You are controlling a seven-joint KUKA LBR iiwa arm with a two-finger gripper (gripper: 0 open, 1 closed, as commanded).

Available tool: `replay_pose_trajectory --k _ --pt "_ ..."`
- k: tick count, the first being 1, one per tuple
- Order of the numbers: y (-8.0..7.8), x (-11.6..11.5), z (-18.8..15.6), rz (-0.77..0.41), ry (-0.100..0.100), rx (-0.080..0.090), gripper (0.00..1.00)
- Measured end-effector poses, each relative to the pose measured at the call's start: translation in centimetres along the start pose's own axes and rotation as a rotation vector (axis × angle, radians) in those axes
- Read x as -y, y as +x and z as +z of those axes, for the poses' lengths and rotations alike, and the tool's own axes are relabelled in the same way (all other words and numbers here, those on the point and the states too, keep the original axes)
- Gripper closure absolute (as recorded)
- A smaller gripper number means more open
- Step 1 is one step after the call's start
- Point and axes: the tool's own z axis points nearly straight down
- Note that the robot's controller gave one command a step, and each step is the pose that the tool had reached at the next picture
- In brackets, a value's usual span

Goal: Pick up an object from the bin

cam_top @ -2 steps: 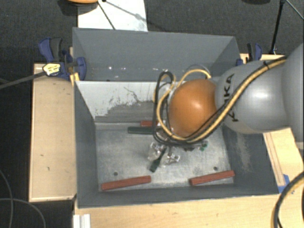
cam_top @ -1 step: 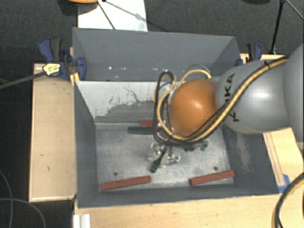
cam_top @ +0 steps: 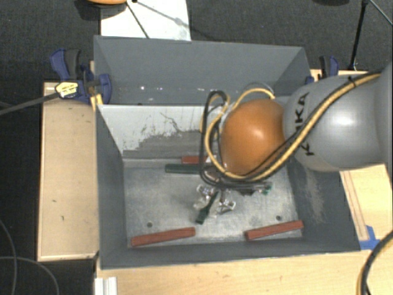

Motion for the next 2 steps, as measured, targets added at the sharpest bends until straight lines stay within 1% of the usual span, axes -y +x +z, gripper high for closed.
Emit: replay_pose_trajectory --k 1,2 --pt "-0.1 0.2 -2.7 0.003 0.004 0.003 1.00" --pt "-0.1 0.1 -3.9 0.004 0.003 0.002 1.00"
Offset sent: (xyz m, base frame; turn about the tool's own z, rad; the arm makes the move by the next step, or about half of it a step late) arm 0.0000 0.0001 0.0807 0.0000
